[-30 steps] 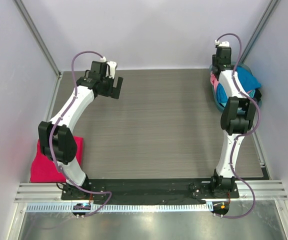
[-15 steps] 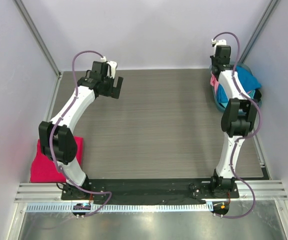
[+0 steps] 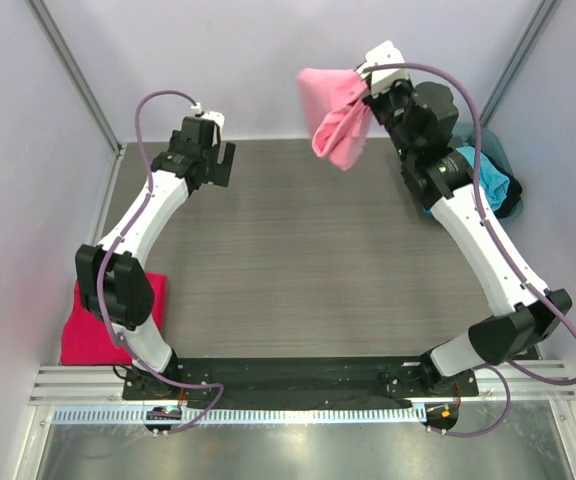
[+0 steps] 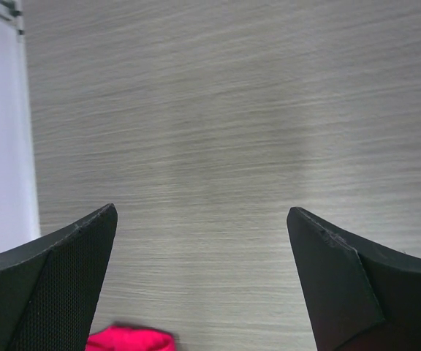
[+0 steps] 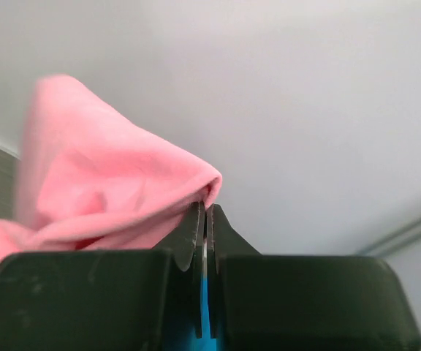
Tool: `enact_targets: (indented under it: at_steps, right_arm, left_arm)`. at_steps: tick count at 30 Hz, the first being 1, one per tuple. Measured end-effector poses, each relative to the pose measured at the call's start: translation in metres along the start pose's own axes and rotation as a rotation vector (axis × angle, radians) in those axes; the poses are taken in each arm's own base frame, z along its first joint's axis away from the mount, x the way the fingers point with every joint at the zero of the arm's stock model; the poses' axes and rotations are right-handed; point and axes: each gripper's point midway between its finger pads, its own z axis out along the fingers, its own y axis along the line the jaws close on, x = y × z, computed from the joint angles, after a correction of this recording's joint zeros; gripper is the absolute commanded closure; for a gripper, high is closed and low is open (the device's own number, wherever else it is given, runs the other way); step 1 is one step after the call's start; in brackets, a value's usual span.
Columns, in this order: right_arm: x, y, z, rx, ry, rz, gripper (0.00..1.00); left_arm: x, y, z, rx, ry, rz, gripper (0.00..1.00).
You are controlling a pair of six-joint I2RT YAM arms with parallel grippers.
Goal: Fold and stack the t-shirts
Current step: Move the tshirt to the center of the board
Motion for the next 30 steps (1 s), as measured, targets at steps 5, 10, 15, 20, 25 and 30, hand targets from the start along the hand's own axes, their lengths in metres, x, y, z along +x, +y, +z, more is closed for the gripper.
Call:
enact_targets:
  at_steps: [5,10,15,20,25,30]
  right_arm:
    - [-0.031,0.045,-0.019,-0.116,-0.080,-0.015,0.99]
    - [0.034,0.087,-0.020,-0.191,0.038,-0.029,0.67]
    - [0.162,0.151,-0.029,-0.292,0.332,-0.083,0.23]
    - [0.213,0.154,-0.050,-0.302,0.465,-0.126,0.21]
    - [0.207,0.096,-0.059,-0.156,0.464,-0.067,0.22]
    - [0.198,0.030,-0.061,0.030,0.459,0.020,0.23]
  left_arm:
    - [-0.010,0.016,-0.012,-0.066,-0.041,-0.008,0.00]
    - [-0.009,0.022,-0.026,-0.075,-0.064,-0.011,0.00]
    - [0.000,0.011,-0.026,-0.027,-0.042,0.015,0.00]
    - [0.008,-0.036,-0.034,0.139,-0.031,0.106,0.06]
    - [0.035,-0.131,-0.060,0.425,-0.002,0.267,0.17]
    - [0.068,-0.224,-0.072,0.627,0.060,0.413,0.23]
